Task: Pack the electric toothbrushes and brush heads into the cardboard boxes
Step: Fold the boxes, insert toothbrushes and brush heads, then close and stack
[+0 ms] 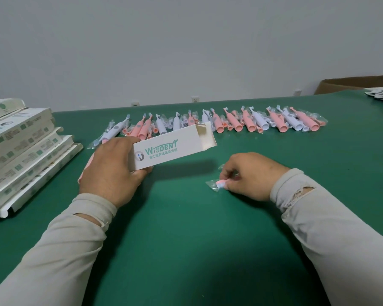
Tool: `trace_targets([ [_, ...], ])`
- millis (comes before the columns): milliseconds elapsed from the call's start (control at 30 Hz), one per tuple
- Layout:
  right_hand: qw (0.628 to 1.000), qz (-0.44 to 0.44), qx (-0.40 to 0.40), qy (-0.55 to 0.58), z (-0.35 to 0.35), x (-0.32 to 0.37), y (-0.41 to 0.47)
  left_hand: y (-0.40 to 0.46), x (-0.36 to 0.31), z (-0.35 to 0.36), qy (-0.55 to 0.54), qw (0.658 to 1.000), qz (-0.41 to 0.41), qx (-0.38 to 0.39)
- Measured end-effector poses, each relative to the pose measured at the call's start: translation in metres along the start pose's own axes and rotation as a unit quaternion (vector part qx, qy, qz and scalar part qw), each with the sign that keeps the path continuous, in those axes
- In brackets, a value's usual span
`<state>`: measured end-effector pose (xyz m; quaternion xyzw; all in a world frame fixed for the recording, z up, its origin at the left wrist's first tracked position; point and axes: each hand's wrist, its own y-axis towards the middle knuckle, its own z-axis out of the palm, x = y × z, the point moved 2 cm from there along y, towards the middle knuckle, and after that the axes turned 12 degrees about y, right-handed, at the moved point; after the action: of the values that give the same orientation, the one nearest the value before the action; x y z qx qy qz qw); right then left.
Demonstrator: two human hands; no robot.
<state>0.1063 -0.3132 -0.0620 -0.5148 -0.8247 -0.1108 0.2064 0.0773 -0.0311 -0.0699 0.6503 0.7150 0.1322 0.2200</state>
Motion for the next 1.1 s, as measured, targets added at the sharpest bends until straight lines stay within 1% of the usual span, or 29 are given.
trace_targets([
  [100, 0.999, -0.034, 0.011, 0.005, 0.009, 0.013, 0.002, 0.0, -0.001, 0.001, 0.006, 1.0, 0.003, 0.008],
  [167, 0.998, -0.057, 0.0, -0.006, 0.011, 0.014, 0.003, -0.001, 0.0, 0.001, 0.003, 1.0, 0.0, 0.006],
  [200, 0.998, -0.068, -0.014, 0.01, 0.009, 0.012, 0.002, -0.001, 0.0, 0.001, 0.001, 1.0, -0.002, 0.004],
  [233, 0.994, -0.081, -0.039, 0.061, 0.005, 0.009, 0.001, -0.002, 0.0, 0.001, 0.0, 1.0, -0.004, 0.002],
  [267, 0.982, -0.094, -0.07, 0.149, -0.001, 0.008, -0.001, -0.002, 0.0, 0.001, 0.0, 1.0, -0.006, 0.002],
  [300, 0.954, -0.108, -0.101, 0.261, -0.008, 0.008, -0.004, -0.002, 0.0, 0.0, 0.0, 1.0, -0.007, 0.002],
  [333, 0.91, -0.123, -0.127, 0.376, -0.014, 0.009, -0.006, -0.001, 0.0, 0.0, 0.003, 1.0, -0.007, 0.004],
  [400, 0.802, -0.144, -0.159, 0.557, -0.022, 0.01, -0.007, -0.002, -0.002, 0.0, 0.017, 1.0, -0.002, 0.008],
  [433, 0.758, -0.154, -0.163, 0.612, -0.023, 0.013, -0.006, -0.004, -0.002, 0.0, 0.023, 1.0, 0.0, 0.008],
  [467, 0.729, -0.163, -0.163, 0.645, -0.023, 0.016, -0.007, -0.005, -0.003, 0.0, 0.026, 1.0, 0.003, 0.006],
  [533, 0.696, -0.174, -0.166, 0.676, -0.019, 0.022, -0.006, -0.006, -0.005, 0.0, 0.028, 1.0, 0.007, 0.002],
  [600, 0.685, -0.176, -0.174, 0.685, -0.014, 0.026, -0.005, -0.006, -0.006, 0.0, 0.029, 1.0, 0.012, 0.001],
  [633, 0.687, -0.175, -0.175, 0.683, -0.012, 0.028, -0.005, -0.006, -0.006, 0.0, 0.027, 1.0, 0.015, 0.001],
  [733, 0.709, -0.15, -0.168, 0.668, -0.004, 0.029, -0.002, -0.006, -0.008, 0.001, 0.021, 1.0, 0.017, 0.001],
  [900, 0.729, -0.103, -0.178, 0.653, -0.001, 0.025, 0.0, -0.008, -0.008, 0.001, 0.017, 1.0, 0.021, -0.003],
  [967, 0.73, -0.098, -0.175, 0.653, 0.001, 0.024, 0.002, -0.007, -0.008, 0.002, 0.013, 1.0, 0.023, 0.005],
  [1000, 0.723, -0.096, -0.173, 0.662, 0.001, 0.023, 0.002, -0.006, -0.008, 0.002, 0.009, 1.0, 0.025, 0.012],
  [1033, 0.708, -0.093, -0.172, 0.679, 0.0, 0.023, 0.003, -0.006, -0.008, 0.002, 0.005, 0.999, 0.031, 0.019],
  [1100, 0.659, -0.081, -0.169, 0.728, -0.002, 0.021, 0.003, -0.007, -0.01, 0.001, 0.004, 0.998, 0.046, 0.03],
])
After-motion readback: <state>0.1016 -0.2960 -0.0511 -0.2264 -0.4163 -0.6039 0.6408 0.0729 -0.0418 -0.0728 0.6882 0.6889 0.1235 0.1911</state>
